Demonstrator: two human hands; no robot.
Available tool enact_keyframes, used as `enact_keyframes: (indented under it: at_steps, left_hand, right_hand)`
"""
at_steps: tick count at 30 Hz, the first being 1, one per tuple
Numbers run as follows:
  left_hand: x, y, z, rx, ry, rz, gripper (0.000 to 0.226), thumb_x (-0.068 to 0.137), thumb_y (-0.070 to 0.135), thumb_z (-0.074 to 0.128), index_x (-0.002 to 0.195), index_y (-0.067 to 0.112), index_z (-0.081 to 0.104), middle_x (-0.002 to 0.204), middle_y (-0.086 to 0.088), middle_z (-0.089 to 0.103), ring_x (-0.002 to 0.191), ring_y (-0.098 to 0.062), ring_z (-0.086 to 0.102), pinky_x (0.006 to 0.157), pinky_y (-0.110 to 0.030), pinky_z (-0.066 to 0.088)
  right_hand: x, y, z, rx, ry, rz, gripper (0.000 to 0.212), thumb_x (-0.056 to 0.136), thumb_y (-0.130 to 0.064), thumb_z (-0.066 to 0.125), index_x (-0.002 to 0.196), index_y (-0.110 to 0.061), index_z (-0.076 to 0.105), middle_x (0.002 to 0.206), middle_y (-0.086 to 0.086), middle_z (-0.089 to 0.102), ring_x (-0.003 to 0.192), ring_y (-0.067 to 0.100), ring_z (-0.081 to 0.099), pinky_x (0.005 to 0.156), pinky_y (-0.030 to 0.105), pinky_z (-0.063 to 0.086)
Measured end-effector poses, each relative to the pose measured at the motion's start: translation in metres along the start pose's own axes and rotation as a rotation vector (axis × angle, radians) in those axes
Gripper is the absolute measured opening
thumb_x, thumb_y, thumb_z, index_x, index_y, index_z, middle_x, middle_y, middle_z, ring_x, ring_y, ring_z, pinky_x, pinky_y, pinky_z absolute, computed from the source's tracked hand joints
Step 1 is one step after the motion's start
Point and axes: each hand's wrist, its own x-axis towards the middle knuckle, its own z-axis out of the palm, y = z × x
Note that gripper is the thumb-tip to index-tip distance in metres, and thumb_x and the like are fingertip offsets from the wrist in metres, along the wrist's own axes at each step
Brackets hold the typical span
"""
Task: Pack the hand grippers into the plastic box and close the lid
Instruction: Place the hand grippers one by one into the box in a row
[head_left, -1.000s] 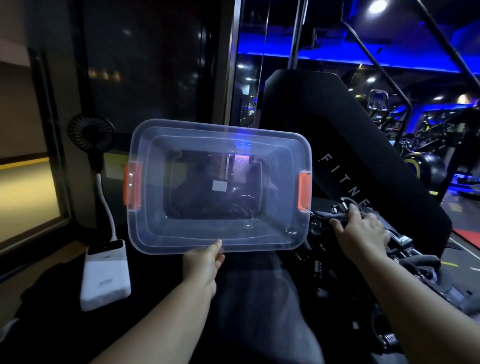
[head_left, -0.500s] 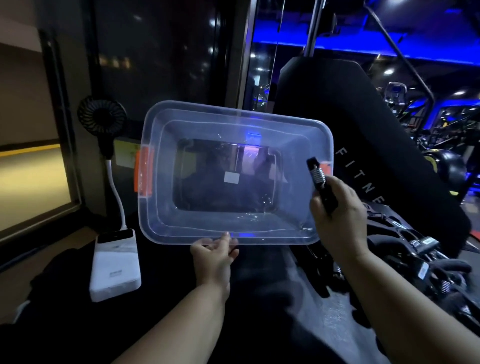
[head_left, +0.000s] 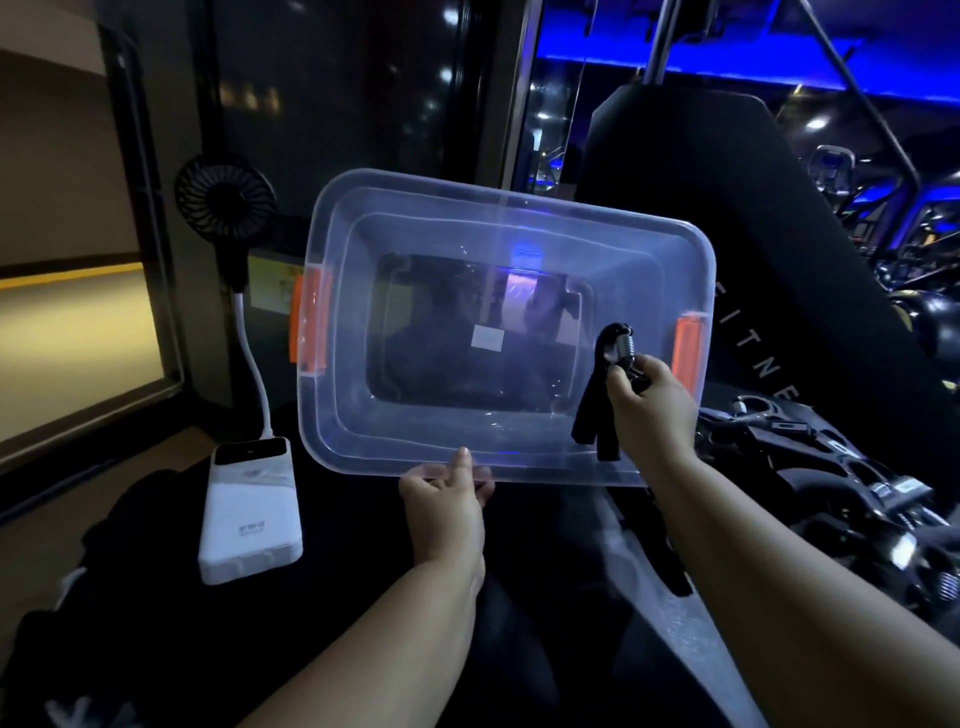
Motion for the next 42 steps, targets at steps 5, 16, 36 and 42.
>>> enact_keyframes:
  at_steps: [5, 16, 36, 42]
  left_hand:
    - [0.002, 0.008, -0.002, 0.036, 0.027, -0.099, 0.026, 0.089, 0.012, 0.062, 0.108, 0.002, 0.046, 0.08, -0.013, 0.068, 0.07, -0.02, 0.07, 0.065, -0.029, 0.056]
    - [0.002, 0.021, -0.007, -0.163, -0.275, -0.526, 0.002, 0.089, 0.006, 0.058, 0.09, 0.005, 0.058, 0.083, -0.009, 0.062, 0.083, -0.02, 0.061, 0.099, -0.043, 0.041]
    - [0.002, 0.011, -0.008, -0.209, -0.348, -0.487, 0.01, 0.094, 0.012, 0.054, 0.088, 0.016, 0.046, 0.087, -0.011, 0.074, 0.091, -0.026, 0.068, 0.075, -0.042, 0.054]
    - [0.003, 0.009, -0.009, -0.2, -0.358, -0.455, 0.007, 0.093, 0.015, 0.055, 0.091, 0.014, 0.048, 0.089, -0.013, 0.073, 0.091, -0.026, 0.069, 0.068, -0.038, 0.056]
  right_hand:
    - [0.011, 0.006, 0.009, -0.1, -0.065, 0.03, 0.036, 0.09, -0.032, 0.055, 0.122, -0.016, 0.056, 0.107, 0.012, 0.067, 0.101, 0.032, 0.06, 0.083, 0.035, 0.046]
    - [0.029, 0.009, 0.038, -0.27, -0.132, 0.01, 0.023, 0.091, -0.027, 0.048, 0.108, -0.012, 0.047, 0.104, 0.02, 0.064, 0.098, 0.039, 0.056, 0.071, 0.035, 0.034]
    - [0.055, 0.018, 0.057, -0.429, -0.229, -0.045, 0.068, 0.094, -0.02, 0.034, 0.15, -0.039, 0.001, 0.134, 0.017, 0.044, 0.115, 0.038, 0.049, 0.093, 0.039, 0.037]
    - [0.057, 0.013, 0.063, -0.527, -0.206, -0.065, 0.069, 0.092, -0.005, 0.037, 0.152, -0.018, 0.006, 0.139, 0.011, 0.03, 0.114, 0.037, 0.047, 0.087, 0.038, 0.039]
